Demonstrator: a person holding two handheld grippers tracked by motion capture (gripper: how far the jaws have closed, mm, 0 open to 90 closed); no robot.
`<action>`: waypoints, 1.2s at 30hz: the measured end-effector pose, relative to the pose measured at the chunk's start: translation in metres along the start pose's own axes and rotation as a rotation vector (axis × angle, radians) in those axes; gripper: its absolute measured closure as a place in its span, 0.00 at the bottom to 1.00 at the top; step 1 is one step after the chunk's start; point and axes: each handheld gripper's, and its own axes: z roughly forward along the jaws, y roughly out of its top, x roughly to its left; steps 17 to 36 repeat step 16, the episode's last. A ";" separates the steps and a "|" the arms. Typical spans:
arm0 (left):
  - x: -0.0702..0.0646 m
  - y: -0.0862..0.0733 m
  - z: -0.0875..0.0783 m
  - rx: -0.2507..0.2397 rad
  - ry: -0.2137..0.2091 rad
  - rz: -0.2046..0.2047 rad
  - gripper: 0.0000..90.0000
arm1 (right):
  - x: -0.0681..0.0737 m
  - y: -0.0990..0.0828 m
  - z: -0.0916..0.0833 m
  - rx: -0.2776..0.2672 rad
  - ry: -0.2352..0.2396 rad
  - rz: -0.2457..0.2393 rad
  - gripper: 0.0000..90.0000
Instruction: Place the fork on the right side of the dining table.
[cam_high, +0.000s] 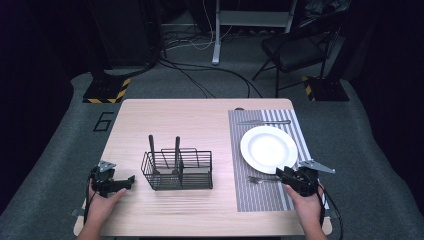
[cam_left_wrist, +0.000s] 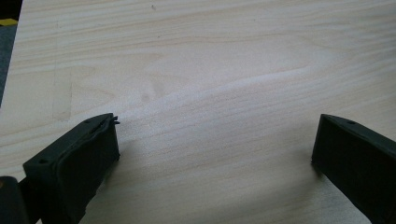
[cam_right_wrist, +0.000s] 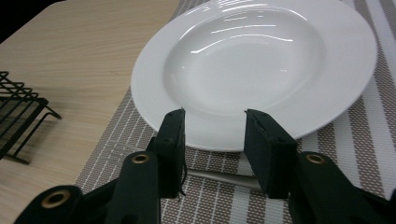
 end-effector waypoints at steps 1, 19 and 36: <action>0.000 0.000 0.000 0.000 -0.001 -0.002 0.00 | 0.001 0.000 0.000 -0.002 0.006 -0.012 0.65; -0.001 -0.001 -0.001 0.001 0.010 -0.008 0.00 | 0.033 -0.005 0.009 0.037 0.140 -0.178 0.52; -0.001 -0.001 -0.001 0.001 0.010 -0.008 0.00 | 0.033 -0.005 0.009 0.037 0.140 -0.178 0.52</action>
